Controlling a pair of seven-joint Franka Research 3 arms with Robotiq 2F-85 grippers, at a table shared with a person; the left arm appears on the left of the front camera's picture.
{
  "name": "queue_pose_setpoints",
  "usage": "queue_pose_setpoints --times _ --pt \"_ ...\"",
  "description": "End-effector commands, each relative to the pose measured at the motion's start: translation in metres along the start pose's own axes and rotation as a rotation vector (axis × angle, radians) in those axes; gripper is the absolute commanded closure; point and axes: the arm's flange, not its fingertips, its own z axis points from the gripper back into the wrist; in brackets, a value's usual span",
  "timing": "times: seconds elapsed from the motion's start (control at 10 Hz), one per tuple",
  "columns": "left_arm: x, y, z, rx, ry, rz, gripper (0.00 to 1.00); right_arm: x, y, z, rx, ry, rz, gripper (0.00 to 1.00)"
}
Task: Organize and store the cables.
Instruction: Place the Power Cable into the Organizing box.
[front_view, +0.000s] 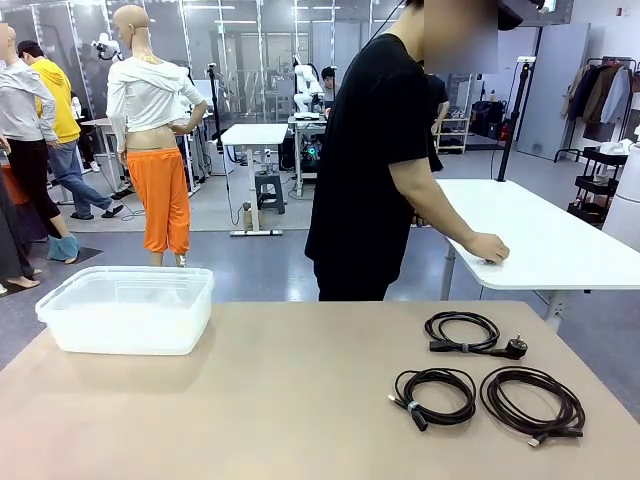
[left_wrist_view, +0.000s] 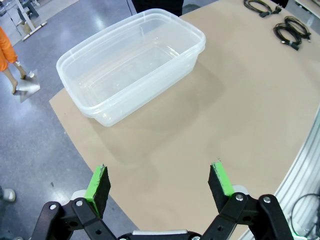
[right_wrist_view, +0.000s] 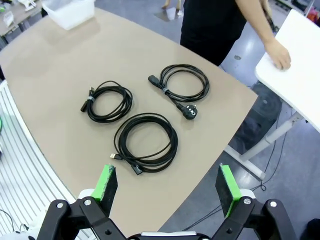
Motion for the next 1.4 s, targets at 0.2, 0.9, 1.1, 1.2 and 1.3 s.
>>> queue_pose_setpoints --times 0.2,0.9,1.1,1.2,1.3 --pt "-0.003 0.001 0.001 -0.007 -0.004 -0.01 0.0 0.047 -0.009 -0.019 -0.027 0.146 0.006 0.0" --pt "-0.003 0.001 0.001 -0.007 -0.004 -0.01 0.0 0.171 -0.028 -0.184 -0.057 0.424 0.289 0.0" --pt "-0.003 0.001 0.001 -0.007 -0.004 -0.01 0.0 0.181 -0.026 -0.233 -0.029 0.493 0.32 0.0" --pt "-0.003 0.001 0.001 -0.007 -0.004 -0.01 0.0 0.177 -0.023 -0.255 -0.025 0.533 0.34 0.0" --pt "-0.003 0.001 0.001 -0.007 -0.004 -0.01 0.0 0.17 -0.019 -0.276 -0.006 0.561 0.358 0.0"
